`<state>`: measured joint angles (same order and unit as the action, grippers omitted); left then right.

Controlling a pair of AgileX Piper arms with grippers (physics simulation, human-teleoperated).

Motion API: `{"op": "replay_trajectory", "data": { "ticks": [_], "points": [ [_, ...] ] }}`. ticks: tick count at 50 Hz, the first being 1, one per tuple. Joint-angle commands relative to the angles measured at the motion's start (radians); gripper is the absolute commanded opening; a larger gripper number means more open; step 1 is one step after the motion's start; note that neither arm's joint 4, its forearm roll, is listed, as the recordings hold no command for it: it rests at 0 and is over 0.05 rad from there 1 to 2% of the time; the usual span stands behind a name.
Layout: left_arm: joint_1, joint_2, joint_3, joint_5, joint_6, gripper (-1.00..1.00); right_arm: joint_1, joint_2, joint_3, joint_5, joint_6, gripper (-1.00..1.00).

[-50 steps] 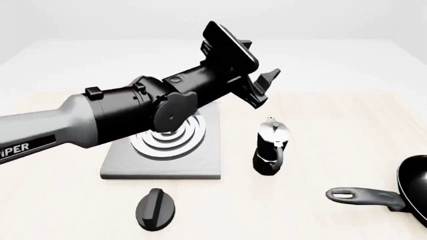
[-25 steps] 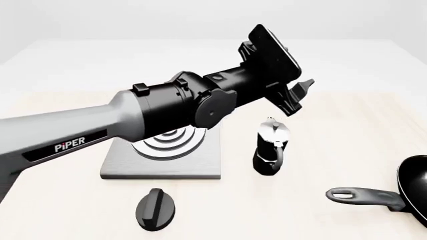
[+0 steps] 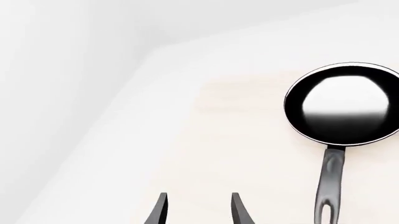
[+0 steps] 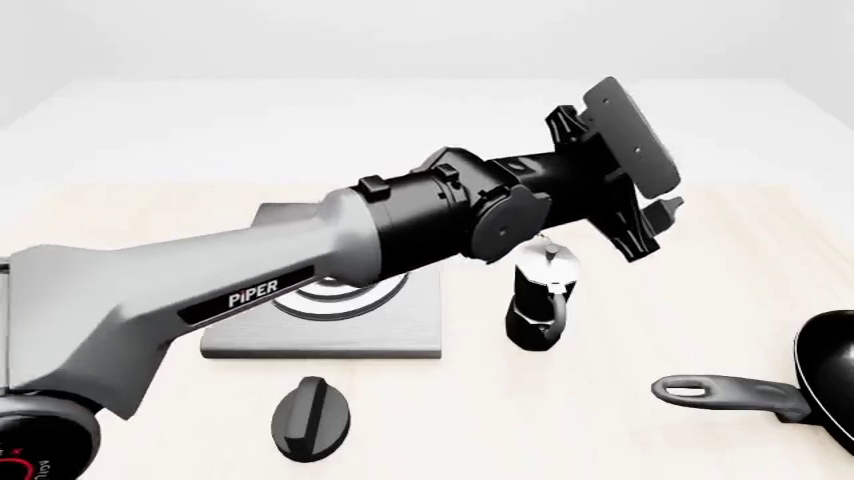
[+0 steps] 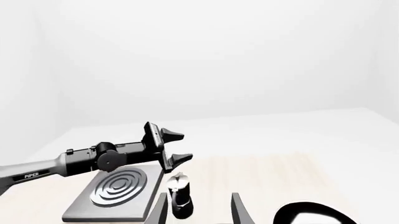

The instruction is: Put the frying pan on the stove.

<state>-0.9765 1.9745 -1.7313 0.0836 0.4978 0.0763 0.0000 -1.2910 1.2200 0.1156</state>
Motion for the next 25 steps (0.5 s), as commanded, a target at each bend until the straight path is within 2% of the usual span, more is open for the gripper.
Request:
{"op": "replay_trajectory", "data": {
  "ticks": [1, 4, 25],
  "points": [
    [-0.038, 0.046, -0.093, 0.076, 0.013, 1.0, 0.001, 0.0, 0.026, 0.0, 0.001, 1.0],
    [-0.043, 0.073, -0.133, 0.103, 0.021, 1.0, 0.001, 0.0, 0.026, 0.0, 0.002, 1.0],
    [-0.072, 0.184, -0.231, 0.178, 0.046, 1.0, -0.001, 0.0, 0.029, 0.0, 0.011, 1.0]
  ]
}}
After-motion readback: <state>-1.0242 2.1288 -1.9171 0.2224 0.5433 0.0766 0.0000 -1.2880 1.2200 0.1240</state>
